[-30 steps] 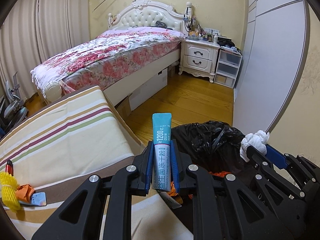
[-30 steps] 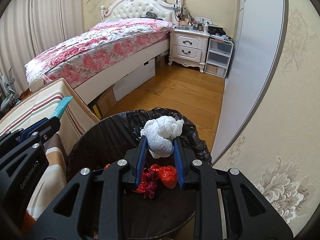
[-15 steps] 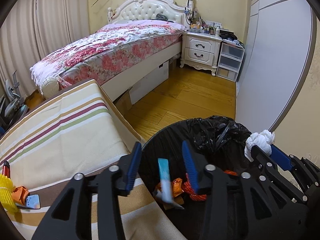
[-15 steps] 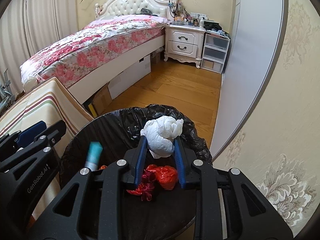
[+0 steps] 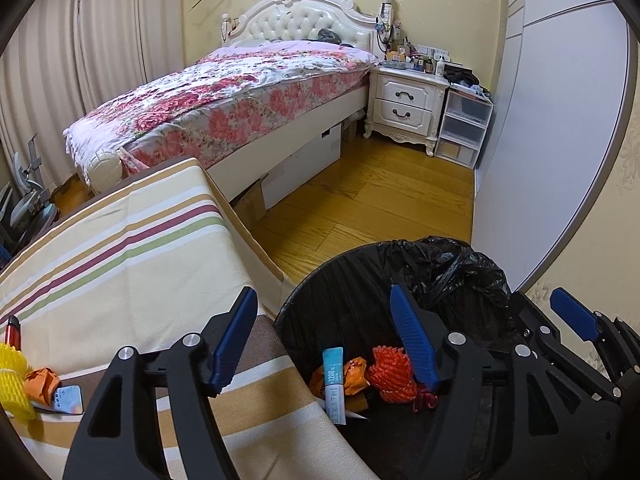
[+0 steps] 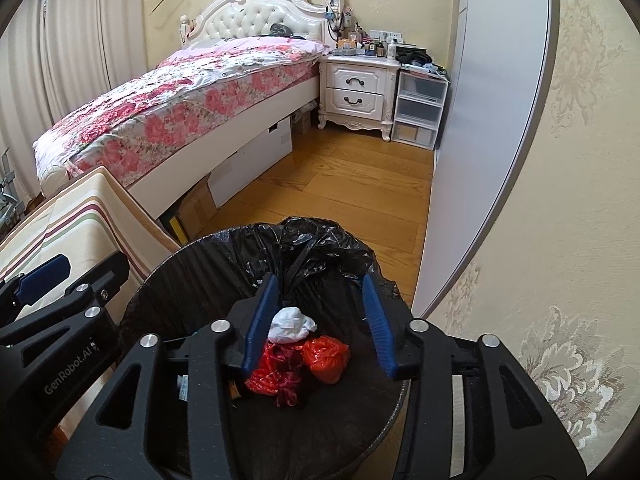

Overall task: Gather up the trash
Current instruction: 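Open both grippers over the bin, dropping the tube and tissue, then grasp the yellow foam net with the left gripper while the right grasps the orange cloth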

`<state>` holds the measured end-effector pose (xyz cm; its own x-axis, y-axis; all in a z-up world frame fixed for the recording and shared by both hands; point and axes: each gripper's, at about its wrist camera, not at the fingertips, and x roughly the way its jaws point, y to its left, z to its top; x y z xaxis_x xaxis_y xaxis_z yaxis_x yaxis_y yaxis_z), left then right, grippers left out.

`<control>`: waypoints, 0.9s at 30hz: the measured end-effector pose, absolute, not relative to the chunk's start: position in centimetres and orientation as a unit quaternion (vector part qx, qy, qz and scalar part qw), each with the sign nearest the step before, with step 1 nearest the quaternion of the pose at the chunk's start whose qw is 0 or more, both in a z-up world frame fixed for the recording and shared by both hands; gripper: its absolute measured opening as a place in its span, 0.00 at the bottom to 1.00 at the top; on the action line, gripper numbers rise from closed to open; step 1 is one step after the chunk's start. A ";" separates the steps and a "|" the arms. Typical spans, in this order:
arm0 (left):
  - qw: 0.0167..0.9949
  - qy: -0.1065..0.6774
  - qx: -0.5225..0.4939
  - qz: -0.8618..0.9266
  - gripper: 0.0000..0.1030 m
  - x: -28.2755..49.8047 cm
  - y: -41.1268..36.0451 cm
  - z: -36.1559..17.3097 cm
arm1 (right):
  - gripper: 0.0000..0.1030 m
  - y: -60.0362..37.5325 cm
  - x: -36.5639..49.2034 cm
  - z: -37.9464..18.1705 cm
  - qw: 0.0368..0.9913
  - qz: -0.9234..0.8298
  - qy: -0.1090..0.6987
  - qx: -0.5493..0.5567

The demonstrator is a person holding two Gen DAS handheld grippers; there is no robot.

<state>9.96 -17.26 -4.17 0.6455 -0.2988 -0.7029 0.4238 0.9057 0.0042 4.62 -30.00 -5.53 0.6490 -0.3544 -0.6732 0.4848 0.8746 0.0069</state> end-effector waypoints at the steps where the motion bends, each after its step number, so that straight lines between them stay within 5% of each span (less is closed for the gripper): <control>1: 0.904 0.370 0.084 -0.199 0.67 9.9 -17.2 -4.1 | 0.45 -30.0 4.6 -5.5 0.903 -0.233 0.348 0.094; 27: 0.927 0.366 0.040 -0.069 0.68 7.7 -3.0 -1.6 | 0.48 -21.1 5.3 -3.8 0.927 -0.122 0.349 0.065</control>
